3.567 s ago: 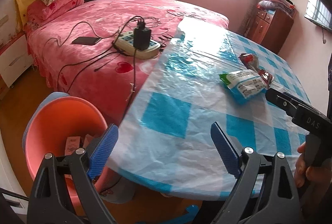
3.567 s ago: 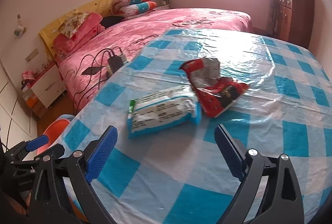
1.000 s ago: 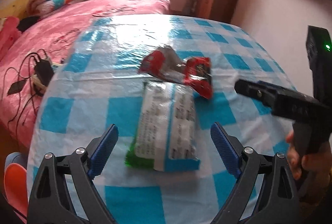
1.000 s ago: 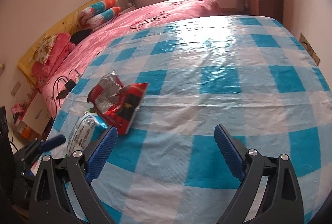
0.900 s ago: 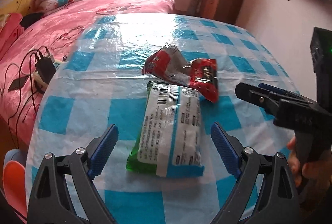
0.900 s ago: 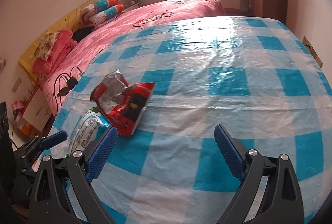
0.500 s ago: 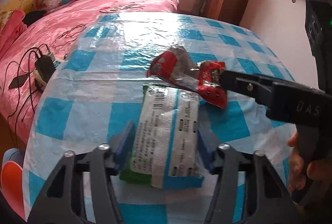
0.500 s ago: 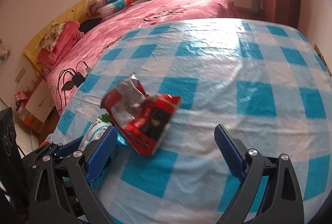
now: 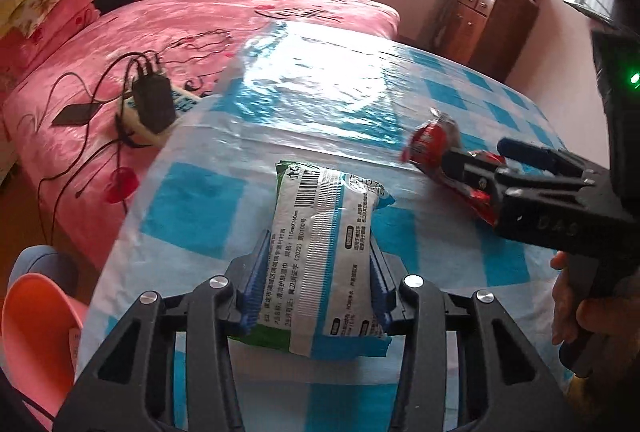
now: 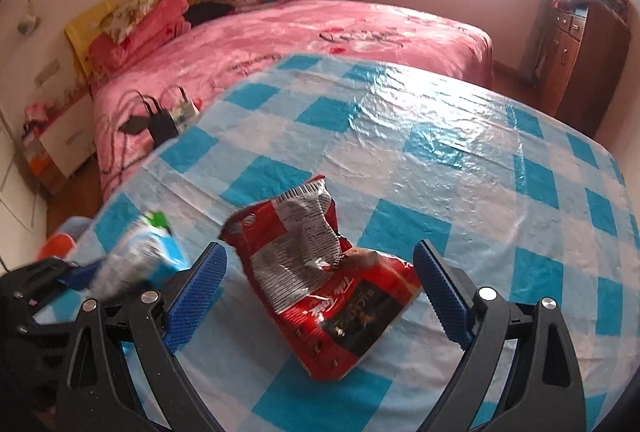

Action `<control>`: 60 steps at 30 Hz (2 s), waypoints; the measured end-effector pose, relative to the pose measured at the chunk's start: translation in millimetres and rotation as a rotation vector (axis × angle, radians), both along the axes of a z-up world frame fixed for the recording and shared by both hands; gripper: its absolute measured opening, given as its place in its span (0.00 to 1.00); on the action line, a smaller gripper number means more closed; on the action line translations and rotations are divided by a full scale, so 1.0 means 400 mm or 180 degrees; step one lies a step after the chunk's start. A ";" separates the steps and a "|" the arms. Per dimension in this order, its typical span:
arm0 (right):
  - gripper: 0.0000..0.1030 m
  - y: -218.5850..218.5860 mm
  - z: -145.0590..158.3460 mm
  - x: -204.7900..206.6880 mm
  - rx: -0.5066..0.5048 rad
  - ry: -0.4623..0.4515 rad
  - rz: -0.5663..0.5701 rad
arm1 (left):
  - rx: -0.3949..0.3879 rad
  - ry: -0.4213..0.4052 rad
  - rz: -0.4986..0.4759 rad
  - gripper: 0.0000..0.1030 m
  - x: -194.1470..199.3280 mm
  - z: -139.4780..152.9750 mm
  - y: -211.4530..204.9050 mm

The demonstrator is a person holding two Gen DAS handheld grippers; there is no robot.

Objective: Collect trash
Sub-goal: 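Grasp the green-edged wet-wipe pack with the left tool while the right tool grasps the red RICHBOY snack bag, then lift both packs and carry them over the orange bucket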

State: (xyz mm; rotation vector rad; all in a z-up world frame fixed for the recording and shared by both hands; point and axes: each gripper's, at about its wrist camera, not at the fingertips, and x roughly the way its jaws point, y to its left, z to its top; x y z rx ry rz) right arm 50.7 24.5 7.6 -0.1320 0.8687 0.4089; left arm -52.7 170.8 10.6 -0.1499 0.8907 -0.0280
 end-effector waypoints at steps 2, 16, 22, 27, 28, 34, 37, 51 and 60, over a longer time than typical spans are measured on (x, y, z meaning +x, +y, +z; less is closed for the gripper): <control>0.92 0.001 -0.013 0.007 -0.0032 0.0010 -0.0005 | 0.0040 -0.0004 0.0033 0.44 0.004 0.000 0.003; 0.92 0.014 -0.047 0.044 -0.0044 0.0205 0.0065 | 0.0159 -0.0022 0.0029 0.47 -0.003 -0.008 0.000; 0.79 0.037 -0.049 0.030 -0.0263 0.0115 0.0058 | 0.0240 0.0006 0.0007 0.52 0.000 -0.007 -0.013; 0.72 0.029 -0.046 0.018 -0.0236 0.0089 0.0046 | 0.0305 0.0023 -0.0021 0.54 0.003 -0.007 -0.022; 0.72 0.025 -0.046 0.016 -0.0217 0.0091 0.0036 | 0.0311 0.0023 -0.0022 0.54 0.002 -0.007 -0.022; 0.70 0.002 -0.040 -0.009 -0.0122 0.0106 -0.0029 | 0.0338 0.0006 0.0007 0.50 -0.001 -0.007 -0.025; 0.70 -0.009 -0.039 -0.019 -0.0082 0.0116 -0.0075 | 0.0340 -0.0023 0.0016 0.48 -0.008 -0.005 -0.026; 0.69 -0.074 -0.028 -0.113 0.0056 0.0105 -0.0260 | 0.0297 -0.0082 0.0023 0.43 -0.035 -0.003 -0.031; 0.69 -0.092 -0.022 -0.178 0.0087 0.0079 -0.0334 | 0.0251 -0.0063 0.0012 0.42 -0.063 0.003 -0.033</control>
